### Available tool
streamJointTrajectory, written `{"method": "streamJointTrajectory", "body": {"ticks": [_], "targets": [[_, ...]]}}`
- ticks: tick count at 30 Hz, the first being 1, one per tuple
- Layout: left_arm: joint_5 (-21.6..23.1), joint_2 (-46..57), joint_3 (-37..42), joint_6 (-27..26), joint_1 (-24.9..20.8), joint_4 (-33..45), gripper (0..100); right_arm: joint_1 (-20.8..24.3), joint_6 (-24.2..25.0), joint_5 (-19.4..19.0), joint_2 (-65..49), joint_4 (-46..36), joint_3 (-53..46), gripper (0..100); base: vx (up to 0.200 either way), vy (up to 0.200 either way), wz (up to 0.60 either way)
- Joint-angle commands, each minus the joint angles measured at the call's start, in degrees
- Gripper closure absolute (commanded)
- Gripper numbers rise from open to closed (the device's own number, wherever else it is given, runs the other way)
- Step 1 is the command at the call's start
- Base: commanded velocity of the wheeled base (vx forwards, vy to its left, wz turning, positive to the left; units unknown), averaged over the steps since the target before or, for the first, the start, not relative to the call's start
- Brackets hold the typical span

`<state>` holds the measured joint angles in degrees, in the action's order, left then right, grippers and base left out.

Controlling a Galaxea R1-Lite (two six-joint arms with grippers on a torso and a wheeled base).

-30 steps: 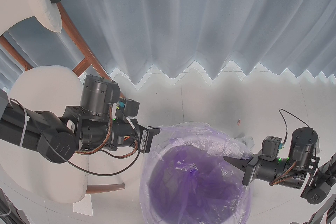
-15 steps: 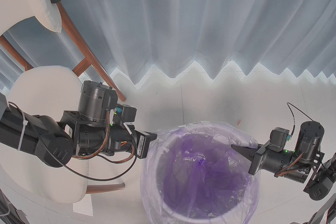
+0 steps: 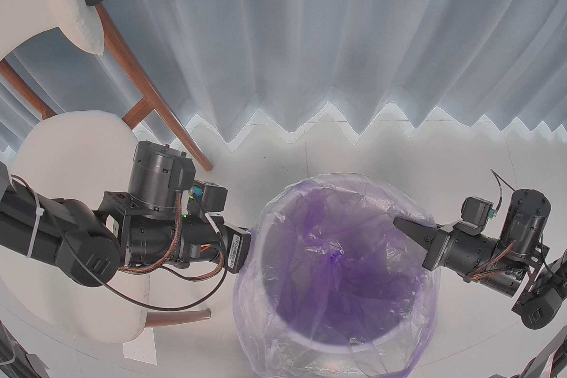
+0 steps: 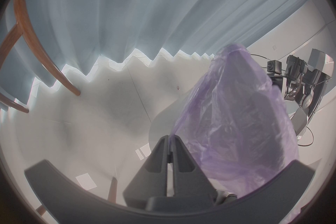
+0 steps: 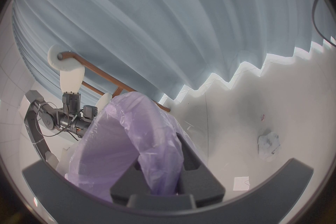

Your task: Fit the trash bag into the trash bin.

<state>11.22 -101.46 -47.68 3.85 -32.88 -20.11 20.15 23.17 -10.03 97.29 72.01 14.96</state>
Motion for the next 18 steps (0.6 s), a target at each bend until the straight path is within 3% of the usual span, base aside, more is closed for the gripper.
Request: {"method": "streamJointTrajectory", "body": {"ticks": [1, 5, 6, 12, 18], "targets": [[-0.14, -1.46, -1.28, 0.01, 0.36, -0.01, 100, -0.02, 1.96, 0.01, -0.88, -0.03, 0.34, 100, 0.000, 0.000, 0.00], [-0.32, -1.98, -2.24, 0.01, 0.97, 0.08, 100, -0.02, 3.54, 0.01, -1.05, -0.03, 0.07, 100, 0.000, 0.000, 0.00], [-0.32, -1.98, -2.24, 0.01, 1.06, 0.08, 0, -0.02, 3.54, 0.01, -0.96, -0.03, 0.16, 100, 0.000, 0.000, 0.00], [-0.32, -1.55, -2.33, 0.01, 2.12, -0.01, 0, -0.11, 3.37, 0.10, -0.35, -0.03, 0.42, 100, 0.000, 0.000, 0.00], [-3.13, 1.00, -2.16, 0.19, 4.23, 0.43, 0, -2.57, 2.58, 0.36, 1.50, -0.12, 1.48, 100, 0.000, 0.000, 0.00]]}}
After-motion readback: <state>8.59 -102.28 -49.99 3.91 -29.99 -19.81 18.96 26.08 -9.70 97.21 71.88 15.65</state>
